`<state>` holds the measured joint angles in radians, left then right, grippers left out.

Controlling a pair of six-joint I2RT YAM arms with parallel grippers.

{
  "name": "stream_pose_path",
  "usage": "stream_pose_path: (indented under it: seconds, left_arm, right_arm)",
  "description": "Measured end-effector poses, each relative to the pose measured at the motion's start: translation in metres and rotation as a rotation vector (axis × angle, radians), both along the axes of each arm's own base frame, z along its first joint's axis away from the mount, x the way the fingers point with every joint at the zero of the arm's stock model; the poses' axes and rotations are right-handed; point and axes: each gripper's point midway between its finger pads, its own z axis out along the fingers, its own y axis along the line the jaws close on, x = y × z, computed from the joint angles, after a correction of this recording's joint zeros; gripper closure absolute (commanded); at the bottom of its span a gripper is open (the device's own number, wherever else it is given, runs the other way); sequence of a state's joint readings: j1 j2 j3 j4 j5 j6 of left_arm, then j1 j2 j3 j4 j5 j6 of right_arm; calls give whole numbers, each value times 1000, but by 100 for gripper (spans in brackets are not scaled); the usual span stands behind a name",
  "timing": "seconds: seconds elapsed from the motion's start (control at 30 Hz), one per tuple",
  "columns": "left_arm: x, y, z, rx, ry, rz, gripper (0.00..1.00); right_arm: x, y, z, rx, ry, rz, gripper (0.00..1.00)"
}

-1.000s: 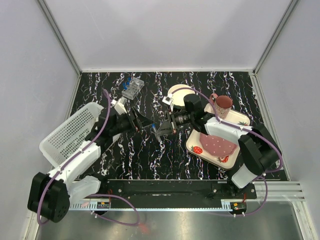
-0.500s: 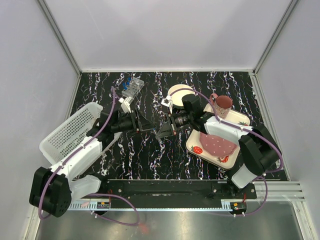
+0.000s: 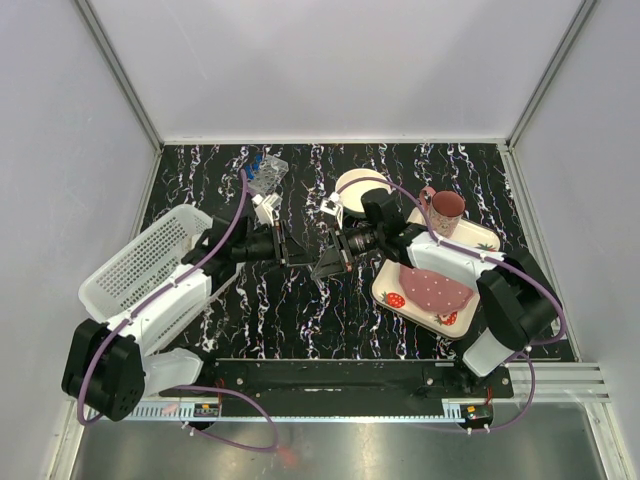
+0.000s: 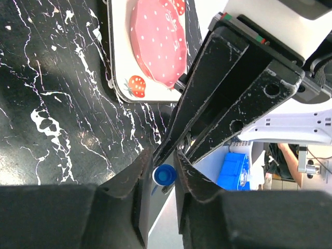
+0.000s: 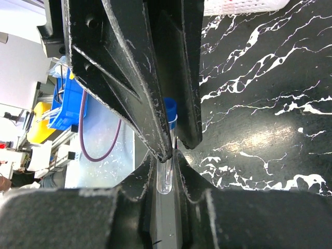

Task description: Organize the chemistry lab equipment

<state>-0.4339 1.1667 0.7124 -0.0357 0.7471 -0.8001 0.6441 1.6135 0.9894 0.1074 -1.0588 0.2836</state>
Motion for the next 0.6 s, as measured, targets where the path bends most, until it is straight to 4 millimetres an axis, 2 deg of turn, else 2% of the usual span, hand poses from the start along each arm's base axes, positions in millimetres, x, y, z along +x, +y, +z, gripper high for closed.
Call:
stream_pose_path:
  seconds: [0.1, 0.23, 0.33, 0.43, 0.47, 0.5, 0.6]
  left_arm:
    - [-1, 0, -1, 3, -4, -11, 80]
    - [-3, 0, -3, 10, 0, -18, 97]
    - [-4, 0, -3, 10, -1, -22, 98]
    - [-4, 0, -3, 11, -2, -21, 100]
    - [-3, 1, -3, 11, -1, -19, 99]
    - [-3, 1, -4, 14, -1, -16, 100]
    - [-1, 3, -4, 17, -1, -4, 100]
  right_arm:
    - [-1, 0, -2, -6, 6, 4, 90]
    - [-2, -1, -4, -14, 12, 7, 89]
    - [-2, 0, -4, -17, 12, 9, 88]
    - [-2, 1, -5, -20, 14, 16, 70]
    - [-1, 1, -5, -20, 13, 21, 58]
    - [-1, 1, -6, -22, 14, 23, 38]
    - [-1, 0, -7, -35, -3, 38, 15]
